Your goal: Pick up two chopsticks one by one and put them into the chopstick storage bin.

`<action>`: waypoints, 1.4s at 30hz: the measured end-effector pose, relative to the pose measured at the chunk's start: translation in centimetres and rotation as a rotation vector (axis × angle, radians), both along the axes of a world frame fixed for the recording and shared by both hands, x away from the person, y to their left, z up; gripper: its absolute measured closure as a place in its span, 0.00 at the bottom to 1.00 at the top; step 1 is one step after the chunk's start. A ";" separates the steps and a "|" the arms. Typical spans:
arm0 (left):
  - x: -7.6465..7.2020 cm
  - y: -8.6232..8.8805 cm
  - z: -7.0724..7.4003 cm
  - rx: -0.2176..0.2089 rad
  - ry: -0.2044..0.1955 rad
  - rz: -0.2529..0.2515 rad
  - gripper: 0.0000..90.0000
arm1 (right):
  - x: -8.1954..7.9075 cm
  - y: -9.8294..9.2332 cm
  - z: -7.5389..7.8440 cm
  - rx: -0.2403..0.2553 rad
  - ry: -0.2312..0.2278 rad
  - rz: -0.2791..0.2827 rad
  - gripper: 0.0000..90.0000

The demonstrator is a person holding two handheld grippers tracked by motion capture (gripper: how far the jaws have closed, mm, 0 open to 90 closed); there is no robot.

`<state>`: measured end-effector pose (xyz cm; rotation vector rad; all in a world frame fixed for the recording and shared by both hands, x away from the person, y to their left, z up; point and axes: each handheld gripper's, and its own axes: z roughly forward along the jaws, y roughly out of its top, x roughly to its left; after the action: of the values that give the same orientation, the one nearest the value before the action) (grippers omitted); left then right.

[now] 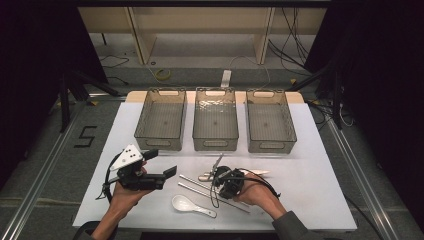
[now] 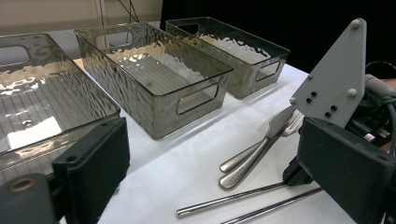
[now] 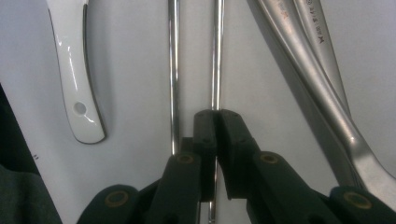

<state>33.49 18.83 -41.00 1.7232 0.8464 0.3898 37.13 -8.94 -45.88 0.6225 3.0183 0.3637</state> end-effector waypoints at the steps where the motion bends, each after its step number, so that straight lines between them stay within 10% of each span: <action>1: 0.0 0.0 0.0 0.000 0.000 0.000 0.10 | 0.0 0.0 0.0 0.002 -0.002 -0.002 0.95; 29: 0.2 -0.3 -0.2 0.024 0.011 -0.012 0.10 | 0.2 -0.6 1.9 0.008 -0.062 0.049 0.97; 42: 1.8 -3.8 -1.5 0.192 0.098 -0.179 0.10 | -0.1 -1.4 4.0 0.025 -0.102 0.073 0.97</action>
<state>35.29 15.05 -42.54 1.9924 0.7360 0.2742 37.04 -10.32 -41.88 0.4806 2.9488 0.4232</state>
